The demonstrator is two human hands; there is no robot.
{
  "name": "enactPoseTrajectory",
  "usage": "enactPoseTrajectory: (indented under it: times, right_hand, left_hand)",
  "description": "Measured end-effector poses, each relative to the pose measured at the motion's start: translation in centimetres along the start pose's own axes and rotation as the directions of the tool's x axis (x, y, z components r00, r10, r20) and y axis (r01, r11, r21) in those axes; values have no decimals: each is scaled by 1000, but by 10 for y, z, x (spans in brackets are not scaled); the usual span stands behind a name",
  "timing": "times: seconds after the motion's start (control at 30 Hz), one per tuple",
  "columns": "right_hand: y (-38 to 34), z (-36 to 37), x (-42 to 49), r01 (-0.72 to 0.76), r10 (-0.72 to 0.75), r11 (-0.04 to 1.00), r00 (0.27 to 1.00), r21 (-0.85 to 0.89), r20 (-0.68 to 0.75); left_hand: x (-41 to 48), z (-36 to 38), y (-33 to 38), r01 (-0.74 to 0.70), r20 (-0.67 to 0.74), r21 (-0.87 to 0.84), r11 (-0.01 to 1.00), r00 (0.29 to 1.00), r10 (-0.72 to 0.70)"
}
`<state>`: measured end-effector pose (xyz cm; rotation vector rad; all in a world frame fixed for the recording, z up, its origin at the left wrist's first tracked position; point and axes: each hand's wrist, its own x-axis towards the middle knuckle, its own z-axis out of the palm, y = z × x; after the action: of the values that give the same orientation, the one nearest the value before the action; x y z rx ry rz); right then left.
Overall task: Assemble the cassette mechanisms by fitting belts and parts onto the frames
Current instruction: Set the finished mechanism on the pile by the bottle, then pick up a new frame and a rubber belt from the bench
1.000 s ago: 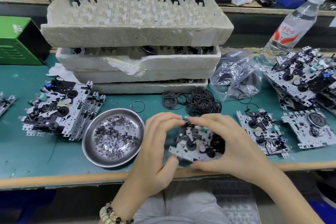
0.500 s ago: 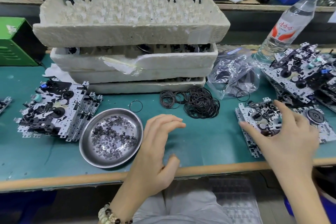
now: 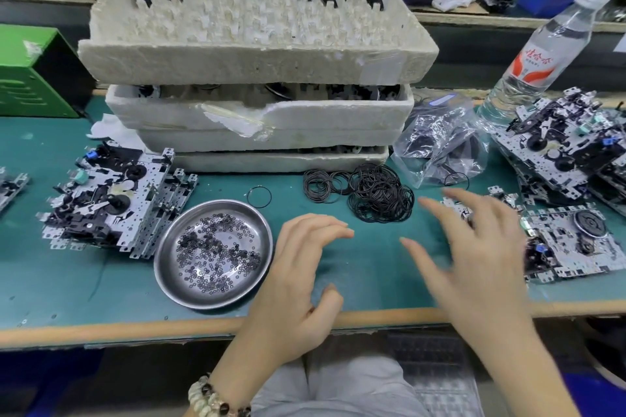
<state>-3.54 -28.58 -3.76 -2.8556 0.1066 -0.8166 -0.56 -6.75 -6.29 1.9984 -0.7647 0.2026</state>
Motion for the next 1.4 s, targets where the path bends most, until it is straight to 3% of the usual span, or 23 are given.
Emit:
enactPoseTrajectory:
  times: [0.1,0.23,0.37,0.47,0.53,0.7,0.83,0.9,1.0,1.2,1.4]
  right_hand:
    - [-18,22,7,97,-98,994,995,-53,-17]
    - [-25,45,18,14,-21,995,998,-102,-66]
    - [-25,60,15,-44,38,998,992,-46,-123]
    - [-22,65,12,-23,21,1000,976,-6,-218]
    - [-21,66,12,-22,23,1000,971,10,-239]
    - [-21,67,12,-14,32,998,960,68,-277]
    - [-19,66,12,-53,87,992,946,119,-311]
    - [-18,67,12,-64,107,986,948,152,-298]
    - [-18,66,13,-73,126,979,950,191,-284]
    - [-23,63,16,-68,128,962,968,265,-217]
    - [-22,64,17,-68,136,946,971,318,-198]
  left_hand:
    - [-1,-1,1,14,1,-6,1000,1000,-14]
    - [0,-2,2,32,10,-6,999,999,-32]
    - [-3,-9,6,14,44,3,1000,999,-14]
    - [-6,-31,6,-60,48,156,986,997,53]
    - [-6,-54,3,-32,2,301,953,999,33]
    - [4,-115,-14,202,-274,665,719,962,-17]
    - [12,-147,-36,387,-436,761,521,899,-31]
    - [14,-154,-44,440,-463,763,474,883,-76]
    - [18,-159,-50,435,-448,770,467,890,-90]
    - [27,-168,-51,247,-284,843,477,959,5]
    - [31,-205,-51,392,-438,744,540,898,-47]
